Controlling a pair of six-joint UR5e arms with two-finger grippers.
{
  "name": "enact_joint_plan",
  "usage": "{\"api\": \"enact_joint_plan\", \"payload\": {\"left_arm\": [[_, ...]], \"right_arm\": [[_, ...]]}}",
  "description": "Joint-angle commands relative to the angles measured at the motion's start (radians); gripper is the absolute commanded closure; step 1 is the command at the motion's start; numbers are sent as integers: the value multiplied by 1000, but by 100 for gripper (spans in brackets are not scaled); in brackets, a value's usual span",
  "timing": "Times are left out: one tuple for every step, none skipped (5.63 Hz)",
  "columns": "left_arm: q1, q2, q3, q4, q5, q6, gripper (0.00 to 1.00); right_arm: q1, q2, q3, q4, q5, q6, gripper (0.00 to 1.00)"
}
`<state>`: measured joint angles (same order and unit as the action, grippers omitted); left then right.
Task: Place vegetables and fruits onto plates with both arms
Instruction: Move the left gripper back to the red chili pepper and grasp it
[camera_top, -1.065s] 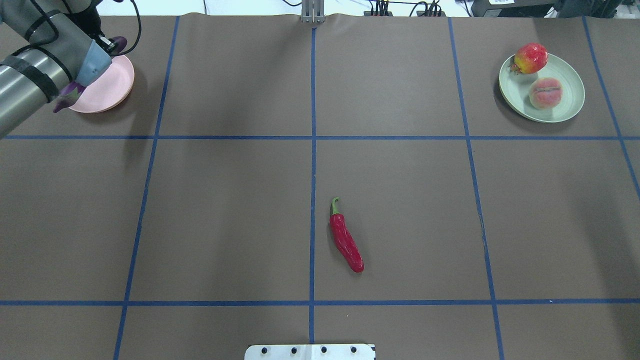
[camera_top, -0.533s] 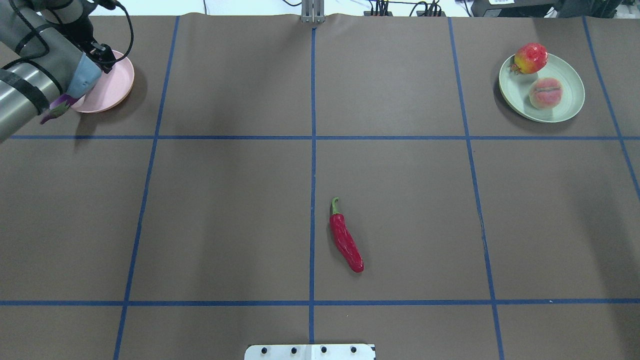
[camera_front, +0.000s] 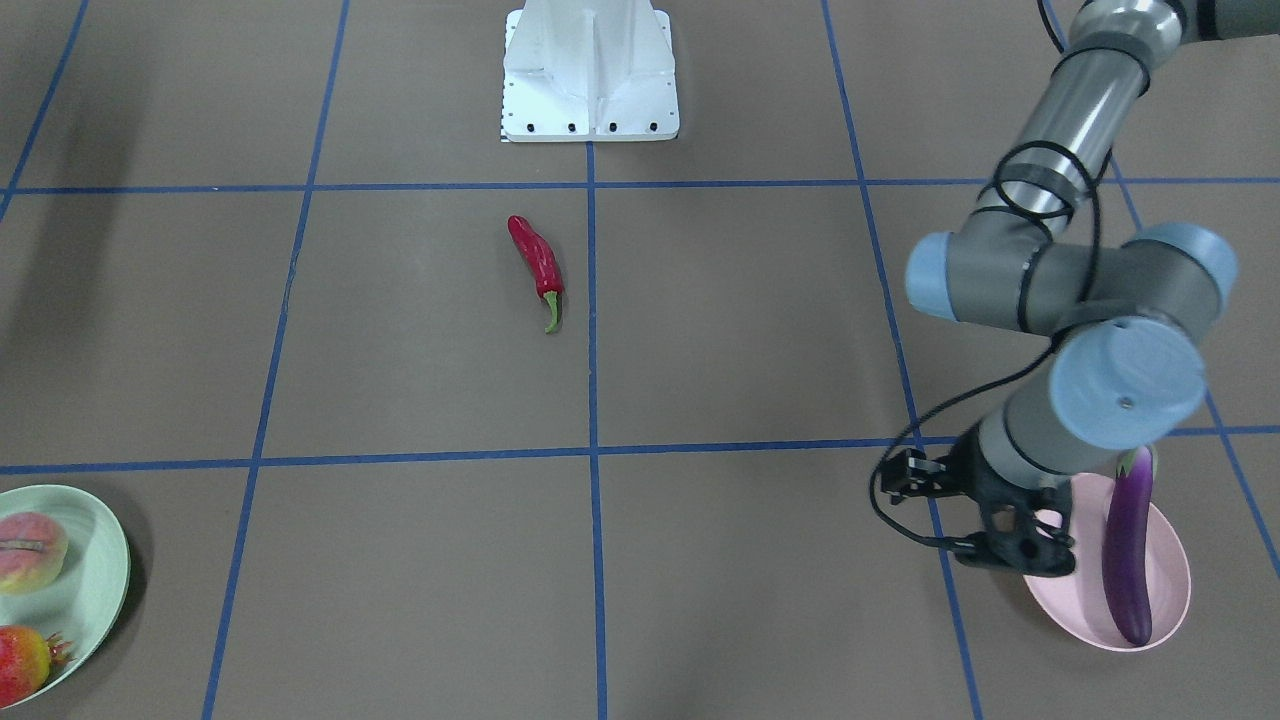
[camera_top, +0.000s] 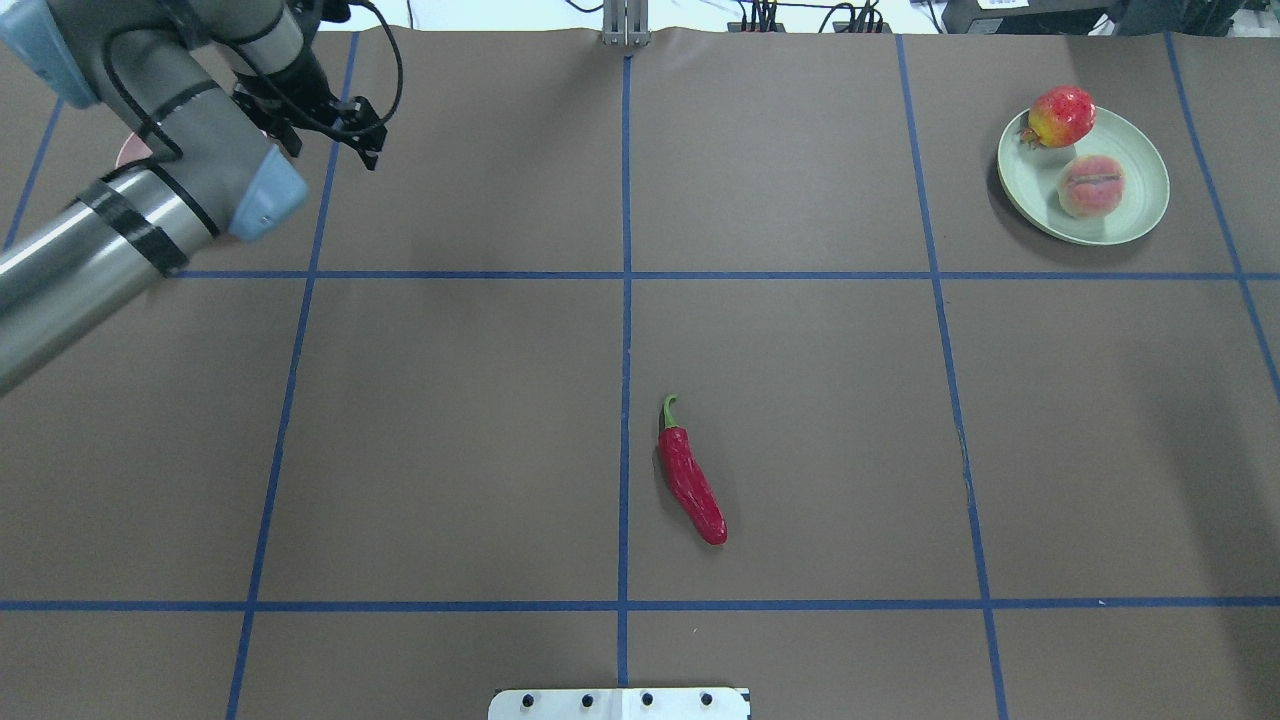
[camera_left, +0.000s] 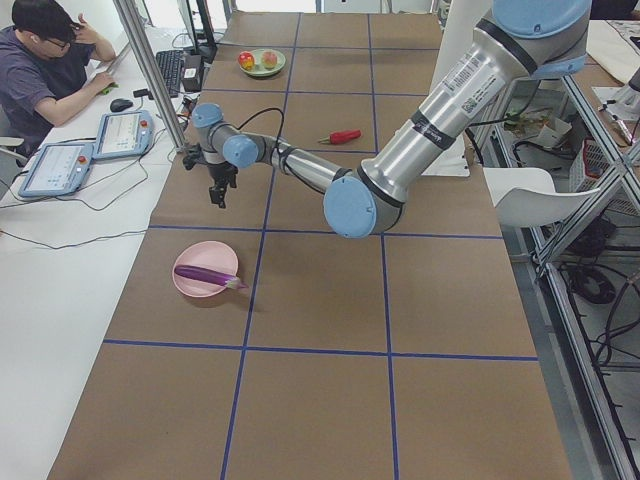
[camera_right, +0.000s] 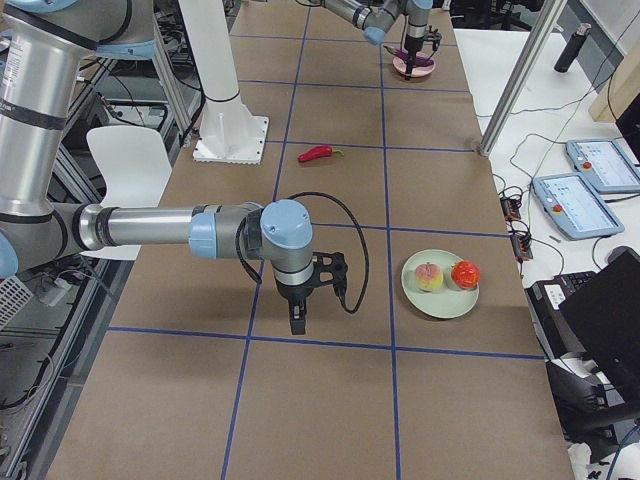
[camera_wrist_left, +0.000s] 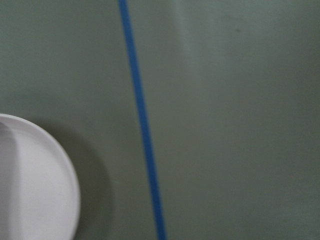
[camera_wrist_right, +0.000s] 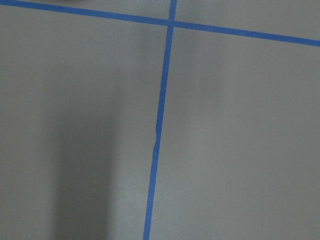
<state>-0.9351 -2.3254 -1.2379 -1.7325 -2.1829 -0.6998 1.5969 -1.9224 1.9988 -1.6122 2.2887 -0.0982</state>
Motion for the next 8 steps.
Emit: {"api": "enact_joint_plan", "payload": {"left_arm": [[247,-87,-101,1,15,-462,0],[359,-170,-94,4,97,-624,0],[439,-216,-91,20,165,-762,0],[509,-221,-86,22,233,-837,0],[547,-235,-87,116,251,-855,0],[556,-267,-89,211,253,-854,1],[559,-269,-81,209,253,-850,6],[559,-270,-68,202,274,-845,13]], "right_arm": [[0,0,0,0,0,0,0],[0,0,0,0,0,0,0],[0,0,0,0,0,0,0],[0,0,0,0,0,0,0],[0,2,0,0,2,2,0],[0,2,0,0,3,2,0],[0,2,0,0,3,2,0],[0,0,0,0,3,2,0]]}}
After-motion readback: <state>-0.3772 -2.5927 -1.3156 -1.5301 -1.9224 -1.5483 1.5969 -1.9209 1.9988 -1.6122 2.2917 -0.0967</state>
